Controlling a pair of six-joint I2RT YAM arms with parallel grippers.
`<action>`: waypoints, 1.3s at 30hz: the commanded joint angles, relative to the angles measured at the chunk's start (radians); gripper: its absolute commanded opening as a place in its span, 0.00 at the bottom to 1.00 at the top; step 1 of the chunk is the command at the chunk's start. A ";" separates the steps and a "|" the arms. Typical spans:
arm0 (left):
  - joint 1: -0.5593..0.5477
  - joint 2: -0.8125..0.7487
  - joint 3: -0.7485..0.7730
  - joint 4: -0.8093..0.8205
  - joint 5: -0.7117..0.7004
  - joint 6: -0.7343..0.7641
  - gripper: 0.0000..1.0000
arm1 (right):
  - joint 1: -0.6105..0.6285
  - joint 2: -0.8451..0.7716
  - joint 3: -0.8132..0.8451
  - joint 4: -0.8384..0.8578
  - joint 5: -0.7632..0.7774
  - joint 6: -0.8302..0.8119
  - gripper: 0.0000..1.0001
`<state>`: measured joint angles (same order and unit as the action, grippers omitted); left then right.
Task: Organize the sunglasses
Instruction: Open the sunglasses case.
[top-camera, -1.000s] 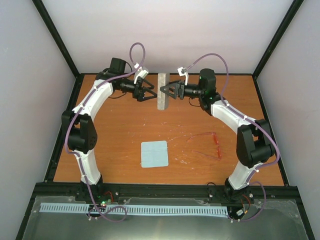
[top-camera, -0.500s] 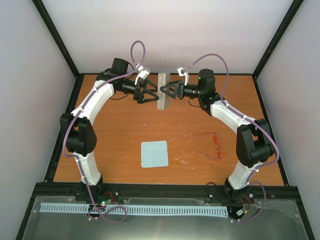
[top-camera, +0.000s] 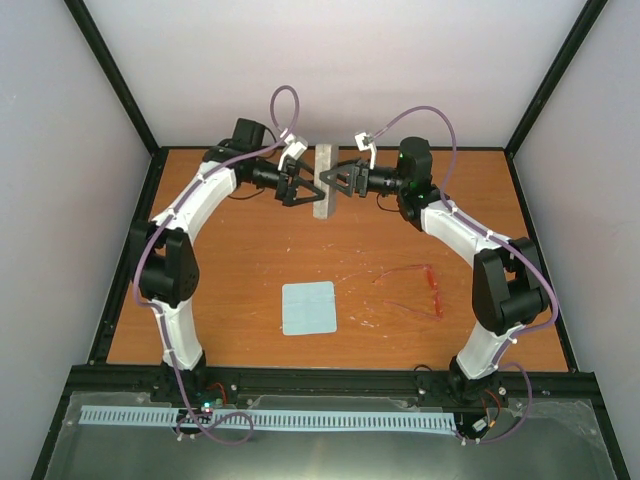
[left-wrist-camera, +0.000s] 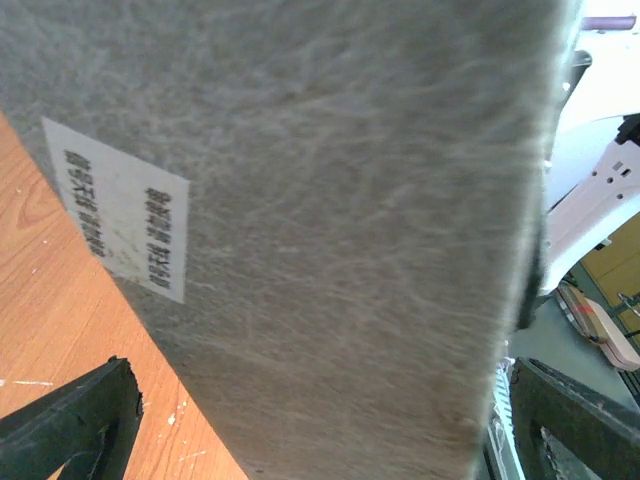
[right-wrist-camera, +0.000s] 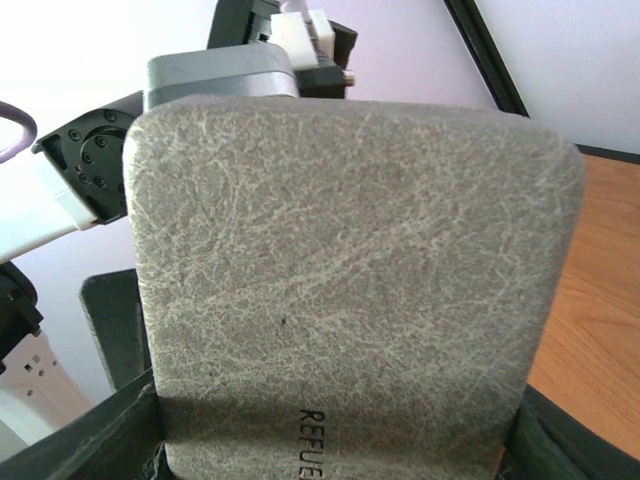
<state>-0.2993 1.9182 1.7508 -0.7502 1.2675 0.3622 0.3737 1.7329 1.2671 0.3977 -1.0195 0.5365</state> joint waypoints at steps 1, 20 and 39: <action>-0.015 0.019 0.005 0.044 -0.031 -0.014 1.00 | 0.001 -0.028 0.006 0.048 -0.036 0.014 0.03; 0.095 0.193 0.121 -0.048 -0.135 0.080 1.00 | -0.006 -0.163 -0.038 -0.138 -0.180 -0.058 0.03; 0.078 0.338 0.241 0.041 -0.243 0.046 1.00 | -0.006 -0.207 -0.032 -0.128 -0.262 0.016 0.03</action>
<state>-0.2440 2.1784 1.9625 -0.8200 1.2514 0.4068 0.2985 1.6482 1.2201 0.2352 -0.9951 0.5224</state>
